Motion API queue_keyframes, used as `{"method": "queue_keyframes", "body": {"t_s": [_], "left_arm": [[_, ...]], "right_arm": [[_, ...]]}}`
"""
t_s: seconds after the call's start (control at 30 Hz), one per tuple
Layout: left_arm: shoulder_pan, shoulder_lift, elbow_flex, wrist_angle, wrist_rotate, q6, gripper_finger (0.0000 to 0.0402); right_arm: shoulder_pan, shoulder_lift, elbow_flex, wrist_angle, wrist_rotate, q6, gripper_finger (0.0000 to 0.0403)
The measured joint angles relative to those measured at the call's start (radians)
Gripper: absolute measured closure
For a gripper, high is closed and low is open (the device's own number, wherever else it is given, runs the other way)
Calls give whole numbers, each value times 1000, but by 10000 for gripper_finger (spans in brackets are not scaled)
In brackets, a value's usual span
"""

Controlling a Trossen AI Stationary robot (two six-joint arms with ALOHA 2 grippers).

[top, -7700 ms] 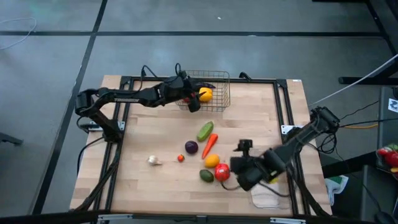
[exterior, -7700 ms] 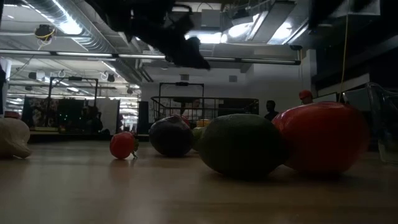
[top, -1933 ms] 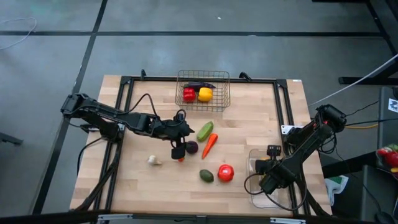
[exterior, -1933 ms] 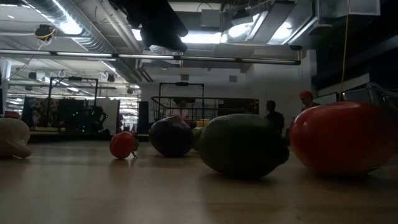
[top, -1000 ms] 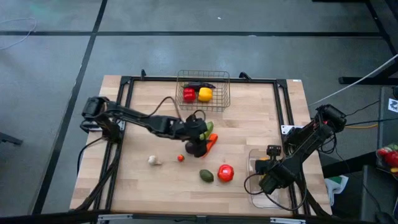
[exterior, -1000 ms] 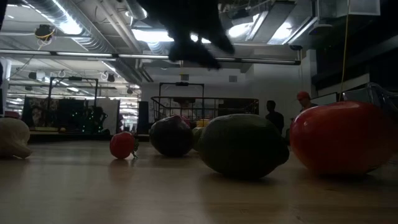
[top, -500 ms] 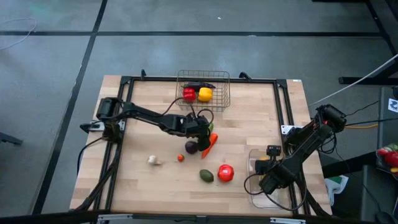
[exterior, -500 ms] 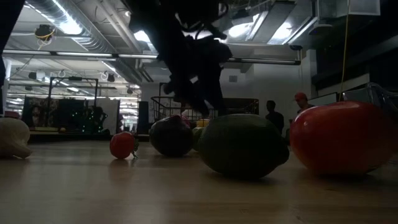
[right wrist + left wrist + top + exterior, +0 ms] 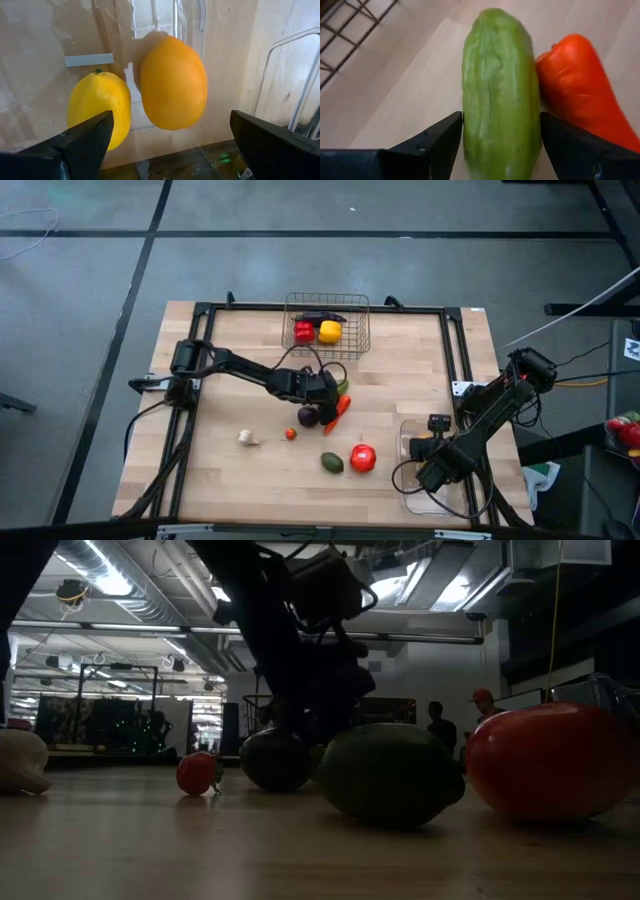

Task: Sort produce into baskets
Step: Put the green chayote into the wire basket

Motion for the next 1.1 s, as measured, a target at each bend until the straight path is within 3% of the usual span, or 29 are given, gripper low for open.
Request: {"method": "queue_keyframes", "body": {"t_s": [0.2, 0.47, 0.63, 1.1], "left_arm": [[0, 11, 0, -3, 0, 29, 144], [0, 9, 0, -2, 2, 65, 195], [0, -10, 0, -13, 11, 78, 193], [25, -283, 0, -50, 20, 200, 184]], "right_arm": [[0, 0, 0, 4, 0, 0, 4], [0, 0, 0, 29, 0, 0, 4], [0, 0, 0, 29, 0, 0, 4], [0, 0, 0, 48, 0, 0, 4]]}}
